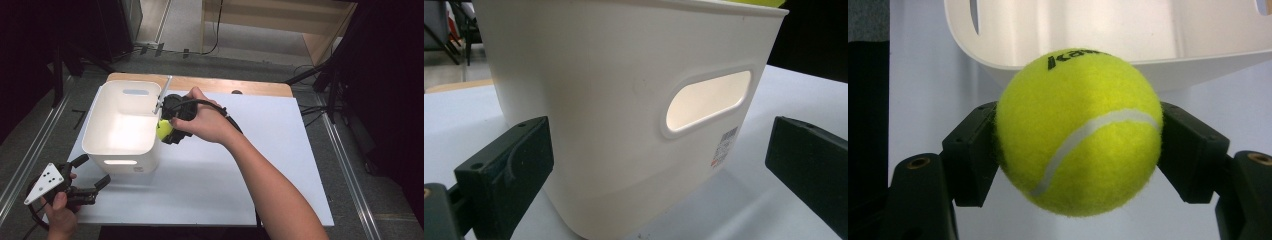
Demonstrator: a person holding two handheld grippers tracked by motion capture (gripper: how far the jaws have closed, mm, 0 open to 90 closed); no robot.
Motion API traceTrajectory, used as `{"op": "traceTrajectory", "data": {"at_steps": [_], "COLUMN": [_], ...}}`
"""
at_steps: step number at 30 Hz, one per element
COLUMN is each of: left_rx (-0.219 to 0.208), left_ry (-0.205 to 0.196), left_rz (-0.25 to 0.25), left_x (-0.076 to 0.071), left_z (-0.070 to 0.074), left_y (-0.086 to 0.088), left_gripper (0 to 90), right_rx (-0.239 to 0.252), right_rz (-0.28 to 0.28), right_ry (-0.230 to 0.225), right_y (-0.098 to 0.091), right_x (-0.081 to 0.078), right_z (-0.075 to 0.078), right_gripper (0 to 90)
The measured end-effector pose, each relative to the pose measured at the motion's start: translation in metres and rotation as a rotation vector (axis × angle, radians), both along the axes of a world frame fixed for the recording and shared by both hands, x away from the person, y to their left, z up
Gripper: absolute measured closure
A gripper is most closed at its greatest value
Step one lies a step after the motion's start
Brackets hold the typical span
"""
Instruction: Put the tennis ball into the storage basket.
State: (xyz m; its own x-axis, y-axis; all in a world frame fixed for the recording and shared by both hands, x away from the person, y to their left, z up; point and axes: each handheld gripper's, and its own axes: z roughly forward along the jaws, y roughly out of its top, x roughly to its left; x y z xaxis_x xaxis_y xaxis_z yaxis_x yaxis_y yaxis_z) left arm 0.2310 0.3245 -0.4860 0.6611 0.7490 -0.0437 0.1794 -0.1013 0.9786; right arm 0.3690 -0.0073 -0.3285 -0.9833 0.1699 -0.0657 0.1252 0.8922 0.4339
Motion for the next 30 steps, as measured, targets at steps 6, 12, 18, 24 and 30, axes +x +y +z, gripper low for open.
{"op": "traceTrajectory", "data": {"at_steps": [6, 12, 18, 24, 30], "left_rx": [-0.001, -0.002, 0.001, -0.003, -0.004], "left_ry": [0.0, 0.0, 0.0, 0.001, 0.001], "left_rz": [0.0, 0.0, -0.001, 0.0, 0.0], "left_x": [0.0, 0.0, 0.0, -0.001, -0.001], "left_z": [0.0, 0.0, 0.0, 0.001, 0.001], "left_y": [0.0, 0.0, 0.0, 0.001, 0.001], "left_gripper": [0.0, 0.0, 0.0, 0.0, 0.0], "right_rx": [-0.001, 0.001, 0.003, 0.012, -0.001], "right_rz": [0.011, 0.012, 0.013, 0.038, 0.027], "right_ry": [-0.004, -0.013, -0.016, -0.019, -0.016], "right_y": [0.005, 0.009, 0.015, 0.024, 0.029], "right_x": [0.0, 0.001, 0.0, 0.001, 0.0], "right_z": [0.004, 0.007, 0.011, 0.013, 0.015], "right_gripper": [24.0, 24.0, 24.0, 24.0, 24.0]}}
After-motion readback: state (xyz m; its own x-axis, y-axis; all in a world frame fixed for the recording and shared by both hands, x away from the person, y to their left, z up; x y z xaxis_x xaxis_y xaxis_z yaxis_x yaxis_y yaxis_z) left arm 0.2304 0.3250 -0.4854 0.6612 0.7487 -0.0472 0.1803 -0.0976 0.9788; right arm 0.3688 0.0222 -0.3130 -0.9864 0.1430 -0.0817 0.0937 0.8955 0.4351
